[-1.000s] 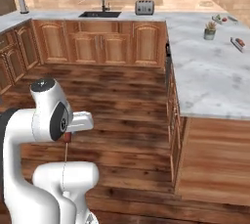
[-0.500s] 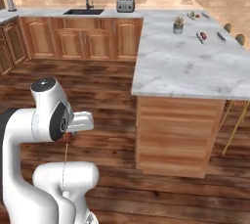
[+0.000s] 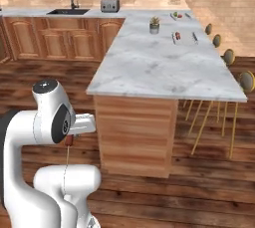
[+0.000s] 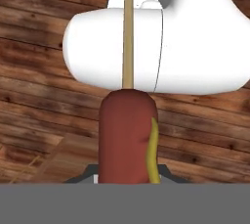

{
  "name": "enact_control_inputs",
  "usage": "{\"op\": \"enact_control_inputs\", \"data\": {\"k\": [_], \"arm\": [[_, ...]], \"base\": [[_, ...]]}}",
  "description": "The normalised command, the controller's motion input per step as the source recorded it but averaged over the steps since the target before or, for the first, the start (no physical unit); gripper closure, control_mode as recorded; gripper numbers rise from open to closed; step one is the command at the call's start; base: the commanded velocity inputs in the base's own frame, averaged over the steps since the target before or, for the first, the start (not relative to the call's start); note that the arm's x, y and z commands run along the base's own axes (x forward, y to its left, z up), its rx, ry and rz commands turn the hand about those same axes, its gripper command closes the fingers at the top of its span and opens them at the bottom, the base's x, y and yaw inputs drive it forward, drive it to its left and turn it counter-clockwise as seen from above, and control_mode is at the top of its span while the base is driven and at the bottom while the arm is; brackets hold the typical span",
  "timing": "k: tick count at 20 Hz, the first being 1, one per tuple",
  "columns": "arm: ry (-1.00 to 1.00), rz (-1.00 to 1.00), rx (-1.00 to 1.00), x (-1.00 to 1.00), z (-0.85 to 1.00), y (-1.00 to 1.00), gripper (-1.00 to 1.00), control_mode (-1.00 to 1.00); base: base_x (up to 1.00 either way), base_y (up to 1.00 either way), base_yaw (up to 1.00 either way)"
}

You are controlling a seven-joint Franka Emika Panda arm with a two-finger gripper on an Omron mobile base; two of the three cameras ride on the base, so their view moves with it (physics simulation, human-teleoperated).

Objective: Place the cold items (peach and lemon wedge) from the fridge in one tupperware on the dining counter. Place the warm items (kebab skewer and hot dog) in the stove area in another tupperware.

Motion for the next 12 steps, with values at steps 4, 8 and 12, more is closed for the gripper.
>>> {"op": "enact_control_inputs", "data": {"k": [4,8,12], "arm": [[0.0,0.0,0.0,0.0,0.0,0.0,1.0,1.0],[0.0,0.0,0.0,0.0,0.0,0.0,1.0,1.0],[0.0,0.0,0.0,0.0,0.0,0.0,1.0,1.0]], "base": [[0.0,-1.0,0.07],[0.0,-1.0,0.11],[0.0,-1.0,0.18]]}}
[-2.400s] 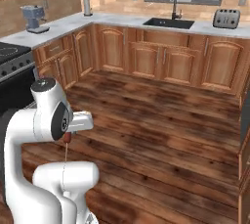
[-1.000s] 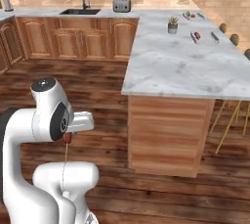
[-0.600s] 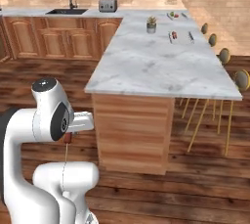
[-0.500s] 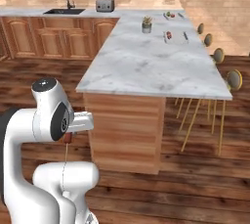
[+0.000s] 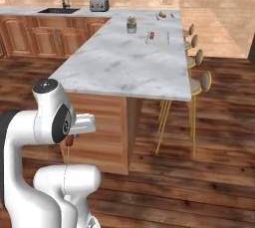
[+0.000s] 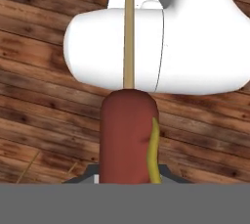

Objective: Place the cold items (peach and lemon wedge) from the fridge in one tupperware on the dining counter. Place the warm items (kebab skewer and hot dog) in the stove area in another tupperware.

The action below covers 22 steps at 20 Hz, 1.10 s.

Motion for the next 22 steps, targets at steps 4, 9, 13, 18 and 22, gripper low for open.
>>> {"op": "enact_control_inputs", "data": {"k": [4,9,13,18,22], "arm": [[0.0,0.0,0.0,0.0,0.0,0.0,1.0,1.0],[0.0,0.0,0.0,0.0,0.0,0.0,1.0,1.0],[0.0,0.0,0.0,0.0,0.0,0.0,1.0,1.0],[0.0,0.0,0.0,0.0,0.0,0.0,1.0,1.0],[0.0,0.0,0.0,0.0,0.0,0.0,1.0,1.0]], "base": [[0.01,-1.0,0.17],[0.14,-1.0,0.12],[0.33,-1.0,0.08],[0.52,-1.0,0.08],[0.74,-0.9,0.14]]}}
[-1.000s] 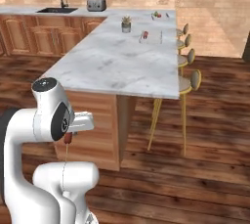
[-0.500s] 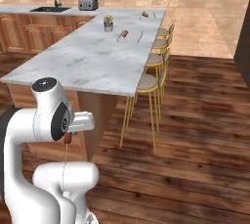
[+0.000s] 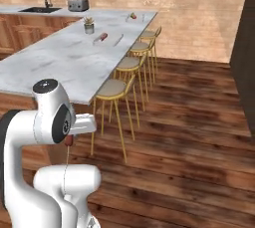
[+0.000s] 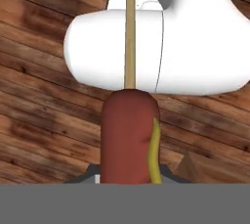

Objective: Place the cold items (peach and lemon wedge) from the fridge in one tupperware on the dining counter. Place the warm items (kebab skewer and hot dog) in the stove area in another tupperware.

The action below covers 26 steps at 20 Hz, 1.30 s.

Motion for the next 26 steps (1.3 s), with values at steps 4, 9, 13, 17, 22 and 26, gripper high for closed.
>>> {"op": "enact_control_inputs", "data": {"k": [4,9,13,17,22,26], "arm": [[0.0,0.0,0.0,0.0,0.0,0.0,1.0,1.0],[0.0,0.0,0.0,0.0,0.0,0.0,1.0,1.0],[0.0,0.0,0.0,0.0,0.0,0.0,1.0,1.0],[0.0,0.0,0.0,0.0,0.0,0.0,1.0,1.0],[0.0,0.0,0.0,0.0,0.0,0.0,1.0,1.0],[0.0,0.0,0.0,0.0,0.0,0.0,1.0,1.0]], "base": [[0.89,-0.52,0.26],[0.86,-0.35,0.4],[0.34,-0.73,0.38],[0.0,-1.0,0.22],[0.06,-1.0,0.21],[0.58,-1.0,0.27]]}}
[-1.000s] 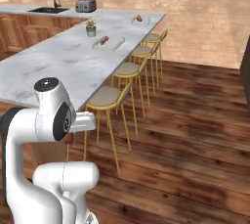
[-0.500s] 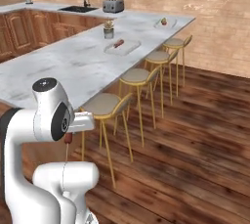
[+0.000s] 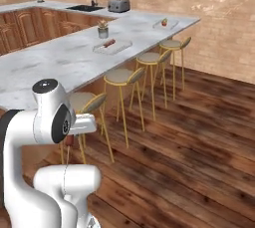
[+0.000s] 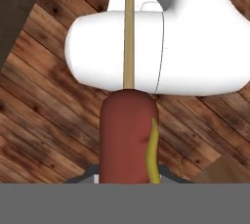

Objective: Place the cold items (peach and lemon wedge) from the fridge in one tupperware on the dining counter. Place the warm items (kebab skewer and hot dog) in the stove area in another tupperware.

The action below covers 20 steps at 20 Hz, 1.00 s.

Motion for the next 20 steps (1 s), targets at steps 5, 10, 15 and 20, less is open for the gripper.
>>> {"op": "enact_control_inputs", "data": {"k": [5,10,15,20], "arm": [[0.0,0.0,0.0,0.0,0.0,0.0,1.0,1.0],[0.0,0.0,0.0,0.0,0.0,0.0,1.0,1.0],[0.0,0.0,0.0,0.0,0.0,0.0,1.0,1.0],[0.0,0.0,0.0,0.0,0.0,0.0,1.0,1.0]], "base": [[0.86,-0.97,0.28],[0.98,-0.9,0.29],[1.0,-0.7,0.31],[0.97,-0.61,0.33]]}}
